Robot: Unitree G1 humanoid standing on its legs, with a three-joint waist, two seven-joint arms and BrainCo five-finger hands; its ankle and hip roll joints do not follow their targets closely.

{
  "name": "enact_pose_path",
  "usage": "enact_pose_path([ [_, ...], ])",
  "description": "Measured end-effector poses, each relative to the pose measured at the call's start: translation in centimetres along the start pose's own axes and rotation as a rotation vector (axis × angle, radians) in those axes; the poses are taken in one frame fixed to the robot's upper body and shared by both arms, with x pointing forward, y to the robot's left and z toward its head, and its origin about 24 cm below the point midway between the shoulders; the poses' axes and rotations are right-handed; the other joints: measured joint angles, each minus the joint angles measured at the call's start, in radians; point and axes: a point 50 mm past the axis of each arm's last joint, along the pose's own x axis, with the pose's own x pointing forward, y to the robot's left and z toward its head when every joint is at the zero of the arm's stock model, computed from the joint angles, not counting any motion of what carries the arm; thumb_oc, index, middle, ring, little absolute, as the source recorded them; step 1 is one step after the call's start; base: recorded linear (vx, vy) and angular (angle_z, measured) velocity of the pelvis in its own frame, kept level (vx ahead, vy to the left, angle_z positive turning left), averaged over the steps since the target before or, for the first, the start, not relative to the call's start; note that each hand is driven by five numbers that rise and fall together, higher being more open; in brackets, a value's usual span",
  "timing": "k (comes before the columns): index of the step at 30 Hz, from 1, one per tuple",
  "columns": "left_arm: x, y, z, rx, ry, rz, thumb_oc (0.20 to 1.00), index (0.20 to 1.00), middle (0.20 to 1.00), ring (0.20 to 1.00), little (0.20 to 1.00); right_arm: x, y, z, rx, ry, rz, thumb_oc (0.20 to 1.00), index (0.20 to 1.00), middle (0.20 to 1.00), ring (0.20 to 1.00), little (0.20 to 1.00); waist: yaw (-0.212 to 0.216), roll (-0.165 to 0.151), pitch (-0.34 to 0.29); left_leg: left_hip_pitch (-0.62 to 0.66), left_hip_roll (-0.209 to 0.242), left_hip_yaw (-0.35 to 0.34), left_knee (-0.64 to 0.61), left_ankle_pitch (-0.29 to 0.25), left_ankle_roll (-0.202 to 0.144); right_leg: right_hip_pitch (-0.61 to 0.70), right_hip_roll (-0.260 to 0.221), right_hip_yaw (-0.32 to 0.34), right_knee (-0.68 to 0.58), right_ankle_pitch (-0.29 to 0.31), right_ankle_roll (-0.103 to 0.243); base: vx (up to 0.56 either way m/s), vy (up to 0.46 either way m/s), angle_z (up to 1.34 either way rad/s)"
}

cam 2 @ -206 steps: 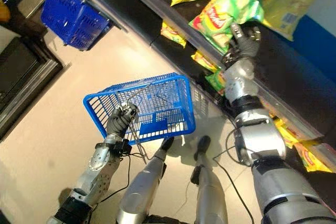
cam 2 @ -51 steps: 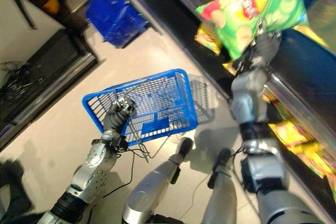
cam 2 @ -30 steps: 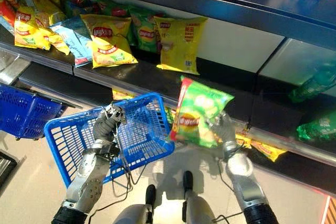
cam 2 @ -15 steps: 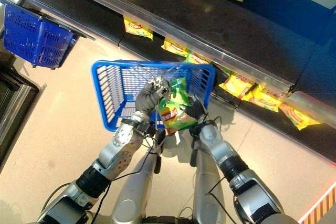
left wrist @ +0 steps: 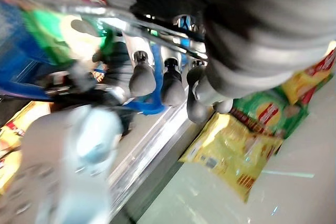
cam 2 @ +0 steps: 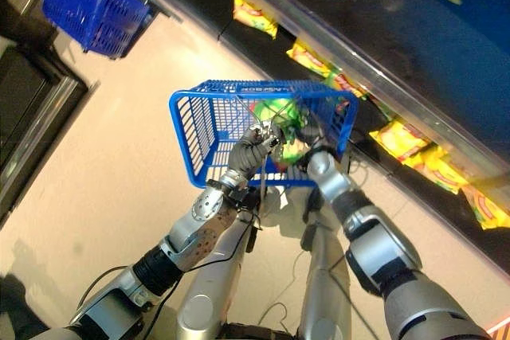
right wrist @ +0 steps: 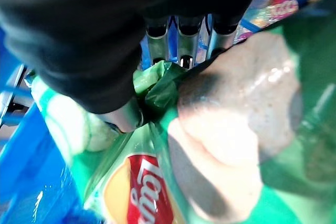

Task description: Pick up the snacks into the basket

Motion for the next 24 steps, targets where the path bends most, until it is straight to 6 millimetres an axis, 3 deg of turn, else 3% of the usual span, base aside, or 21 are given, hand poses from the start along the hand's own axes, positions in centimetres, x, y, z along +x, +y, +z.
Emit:
enact_pose_path([
  [3,0.4,-0.4,0.3,0.004,-0.007,-0.024,0.2,0.2,0.2,0.2,0.2,0.3,-0.6,-0.1,-0.008,0.016,-0.028,0.2,0.2,0.2,0.2,0.2,0.028,0.002,0.0,-0.002,-0.011,-0.01,0.0,0.004,0.006,0.008,-0.011,-0.005,0.003,-0.008,0.012,0.03,0.006,0.22],
  [4,0.5,-0.8,0.5,0.007,-0.011,-0.04,0.2,0.2,0.2,0.2,0.2,0.4,-1.0,-0.7,-0.011,0.059,-0.046,0.388,0.388,0.388,0.388,0.388,0.028,0.006,0.001,0.0,-0.015,-0.009,0.001,0.006,0.009,0.013,-0.018,-0.01,0.005,-0.011,0.016,0.05,0.028,0.18],
  [5,0.5,-0.8,0.6,0.007,-0.015,-0.041,0.2,0.2,0.2,0.2,0.2,0.4,-1.0,-0.7,-0.006,0.061,-0.053,0.492,0.492,0.492,0.492,0.492,0.028,0.006,0.001,0.0,-0.017,-0.011,0.001,0.007,0.01,0.015,-0.021,-0.013,0.005,-0.012,0.018,0.07,0.042,0.23],
  [6,0.6,-0.7,0.7,0.008,-0.018,-0.041,0.2,0.2,0.2,0.2,0.2,0.4,-1.1,-0.9,-0.023,0.074,-0.057,1.0,1.0,1.0,1.0,1.0,0.032,0.009,0.001,0.002,-0.025,-0.02,0.001,0.009,0.013,0.023,-0.03,-0.022,0.007,-0.014,0.022,0.06,0.041,0.21],
  [9,0.6,-0.9,0.6,-0.007,-0.01,-0.047,0.2,0.2,0.2,0.2,0.2,0.4,-1.7,-1.9,-0.052,0.113,-0.066,1.0,1.0,1.0,1.0,1.0,0.029,0.011,0.001,0.011,-0.036,-0.03,-0.003,0.014,0.02,0.037,-0.04,-0.028,0.004,-0.015,0.031,0.08,0.051,0.14],
  [11,0.4,-0.6,0.5,-0.007,-0.005,-0.035,0.2,0.2,0.2,0.2,0.2,-0.4,-0.7,-2.8,-0.026,0.122,-0.04,1.0,1.0,1.0,1.0,1.0,0.028,0.01,0.001,0.033,-0.036,-0.029,-0.015,0.018,0.025,0.063,-0.039,-0.031,-0.016,-0.009,0.039,0.1,0.127,0.02],
  [12,0.2,-0.2,0.3,0.0,0.002,-0.025,0.2,0.2,0.2,0.2,0.2,-1.0,0.3,-3.6,-0.015,0.139,-0.014,1.0,1.0,1.0,1.0,1.0,0.01,0.007,0.001,0.042,-0.037,-0.025,-0.02,0.019,0.027,0.07,-0.04,-0.028,-0.025,-0.008,0.04,0.1,0.219,0.02],
  [15,-2.2,3.7,-0.1,-0.027,0.005,0.16,0.2,0.2,0.2,0.2,0.2,-6.2,5.8,-5.9,0.109,0.106,0.122,1.0,1.0,1.0,1.0,1.0,-0.027,0.003,0.0,0.116,-0.023,0.021,-0.067,0.021,0.043,0.147,-0.014,0.027,-0.113,0.03,0.064,0.07,0.164,-0.31],
  [17,-3.2,5.5,0.0,0.006,0.024,0.216,0.2,0.2,0.2,0.2,0.2,-7.8,6.8,-7.4,0.101,0.145,0.16,1.0,1.0,1.0,1.0,1.0,-0.056,0.002,0.001,0.127,-0.023,0.054,-0.066,0.014,0.055,0.156,-0.006,0.052,-0.138,0.048,0.068,0.08,0.115,-0.61],
  [18,-4.9,7.5,0.1,0.019,0.013,0.31,0.2,0.2,0.2,0.2,0.2,-10.0,7.4,-8.3,0.088,0.123,0.205,1.0,1.0,1.0,1.0,1.0,-0.063,-0.026,-0.004,0.152,-0.015,0.091,-0.08,0.009,0.064,0.173,0.001,0.087,-0.176,0.072,0.077,0.05,0.051,-0.71],
  [19,-5.8,8.4,0.0,0.019,0.018,0.36,0.2,0.2,0.2,0.2,0.2,-10.8,7.6,-9.2,0.058,0.134,0.229,1.0,1.0,1.0,1.0,1.0,-0.07,-0.03,-0.005,0.17,-0.013,0.105,-0.091,0.007,0.068,0.193,0.003,0.099,-0.2,0.083,0.08,0.09,0.079,-0.66],
  [20,-6.7,9.3,0.1,0.028,0.022,0.406,0.2,0.2,0.2,0.2,0.2,-12.1,6.9,-11.7,-0.002,0.198,0.246,1.0,1.0,1.0,1.0,1.0,-0.092,-0.038,-0.007,0.183,-0.013,0.109,-0.101,0.007,0.069,0.216,0.009,0.103,-0.232,0.095,0.09,0.06,0.046,-0.18],
  [21,-7.3,9.6,-0.1,0.034,0.026,0.42,0.2,0.2,0.2,0.2,0.2,-12.8,6.3,-12.6,-0.029,0.208,0.254,1.0,1.0,1.0,1.0,1.0,-0.107,-0.043,-0.008,0.188,-0.014,0.11,-0.104,0.004,0.071,0.223,0.013,0.104,-0.241,0.099,0.092,0.05,0.033,-0.2],
  [24,-11.2,12.8,0.0,0.092,0.055,0.576,0.2,0.2,0.2,0.2,0.2,-16.8,5.4,-15.5,-0.098,0.253,0.336,1.0,1.0,1.0,1.0,1.0,-0.121,-0.135,-0.033,0.233,0.002,0.151,-0.095,-0.017,0.078,0.272,0.038,0.136,-0.285,0.121,0.089,-0.02,0.038,-0.38],
])
